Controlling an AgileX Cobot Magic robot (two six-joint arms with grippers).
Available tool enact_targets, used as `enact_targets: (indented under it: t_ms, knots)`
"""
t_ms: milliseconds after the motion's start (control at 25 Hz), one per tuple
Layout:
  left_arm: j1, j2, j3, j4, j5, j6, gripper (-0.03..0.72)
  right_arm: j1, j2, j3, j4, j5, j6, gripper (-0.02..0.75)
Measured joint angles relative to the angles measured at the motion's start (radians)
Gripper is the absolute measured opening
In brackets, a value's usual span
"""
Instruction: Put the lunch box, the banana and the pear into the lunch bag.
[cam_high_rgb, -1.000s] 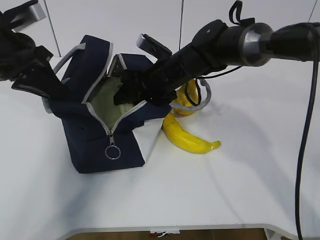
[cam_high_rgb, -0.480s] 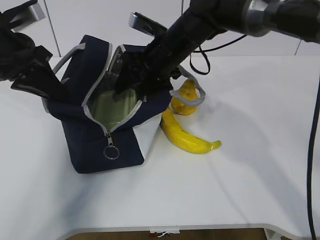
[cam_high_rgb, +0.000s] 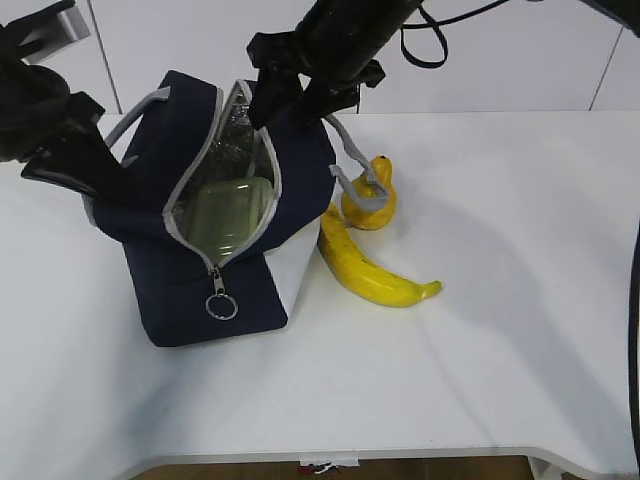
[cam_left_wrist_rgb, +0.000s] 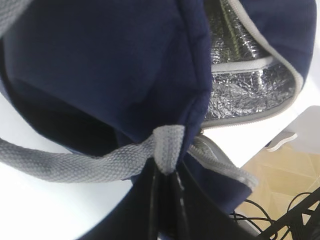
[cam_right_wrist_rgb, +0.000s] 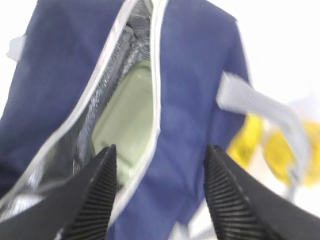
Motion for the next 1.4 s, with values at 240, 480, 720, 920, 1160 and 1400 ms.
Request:
enact_targets:
  t_ms: [240,480,720,920,1160,1400]
  knots:
    - [0.0,0.0,0.0,0.004,0.0,0.0,-0.001,0.0,-0.086,0.027,-0.099,0.011,0.068,0.45]
    - [0.0,0.0,0.0,0.007,0.0,0.0,-0.001,0.0,-0.279,0.255,-0.158,0.013,0.079,0.447]
    - [0.0,0.0,0.0,0.013,0.0,0.0,-0.001,0.0,-0.406,0.471,-0.235,0.015,0.034,0.447]
    - [0.0,0.0,0.0,0.014,0.0,0.0,-0.001,0.0,-0.411,0.533,-0.245,0.015,0.008,0.447]
    - [0.0,0.0,0.0,0.014,0.0,0.0,-0.001,0.002,-0.373,0.545,-0.252,0.015,0.048,0.561]
    - [0.0,0.0,0.0,0.014,0.0,0.0,-0.001,0.002,-0.3,0.545,-0.253,0.011,0.052,0.584]
